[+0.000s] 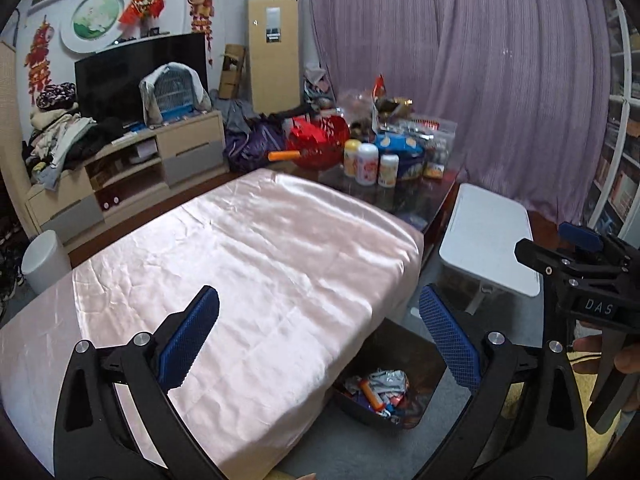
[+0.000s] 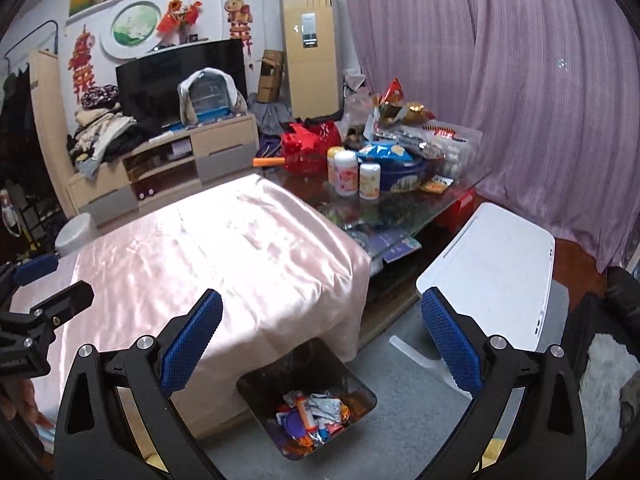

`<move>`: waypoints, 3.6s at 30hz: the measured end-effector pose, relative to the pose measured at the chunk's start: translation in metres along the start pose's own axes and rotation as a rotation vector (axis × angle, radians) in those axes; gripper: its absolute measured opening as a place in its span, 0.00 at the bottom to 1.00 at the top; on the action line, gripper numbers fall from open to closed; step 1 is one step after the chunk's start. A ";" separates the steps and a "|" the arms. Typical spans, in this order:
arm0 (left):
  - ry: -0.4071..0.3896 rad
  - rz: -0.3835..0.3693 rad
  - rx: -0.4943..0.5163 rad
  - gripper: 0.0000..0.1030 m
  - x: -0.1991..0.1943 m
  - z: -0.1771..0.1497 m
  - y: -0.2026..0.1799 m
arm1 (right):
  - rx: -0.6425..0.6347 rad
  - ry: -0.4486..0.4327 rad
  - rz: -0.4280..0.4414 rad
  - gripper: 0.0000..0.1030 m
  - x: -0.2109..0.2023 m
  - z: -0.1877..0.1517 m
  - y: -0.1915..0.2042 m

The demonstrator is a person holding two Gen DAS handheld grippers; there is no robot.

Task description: Collect trash

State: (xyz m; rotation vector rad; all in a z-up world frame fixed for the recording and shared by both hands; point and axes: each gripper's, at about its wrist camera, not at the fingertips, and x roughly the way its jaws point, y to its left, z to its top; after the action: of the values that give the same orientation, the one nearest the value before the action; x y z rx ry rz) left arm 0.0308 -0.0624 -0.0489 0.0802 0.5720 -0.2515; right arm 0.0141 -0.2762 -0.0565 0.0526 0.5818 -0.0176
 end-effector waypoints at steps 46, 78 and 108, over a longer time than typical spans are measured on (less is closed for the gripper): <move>-0.105 0.125 -0.040 0.92 -0.061 0.014 0.000 | -0.023 -0.091 -0.064 0.97 -0.055 0.006 0.023; -0.111 0.131 -0.044 0.92 -0.065 0.016 0.002 | -0.029 -0.087 -0.064 0.97 -0.051 0.009 0.027; -0.115 0.150 -0.020 0.92 -0.068 0.019 0.010 | -0.021 -0.094 -0.052 0.97 -0.050 0.008 0.025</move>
State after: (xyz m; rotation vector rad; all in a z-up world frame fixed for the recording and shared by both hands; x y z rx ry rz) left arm -0.0123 -0.0412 0.0038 0.0879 0.4517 -0.1041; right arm -0.0227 -0.2514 -0.0206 0.0160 0.4890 -0.0642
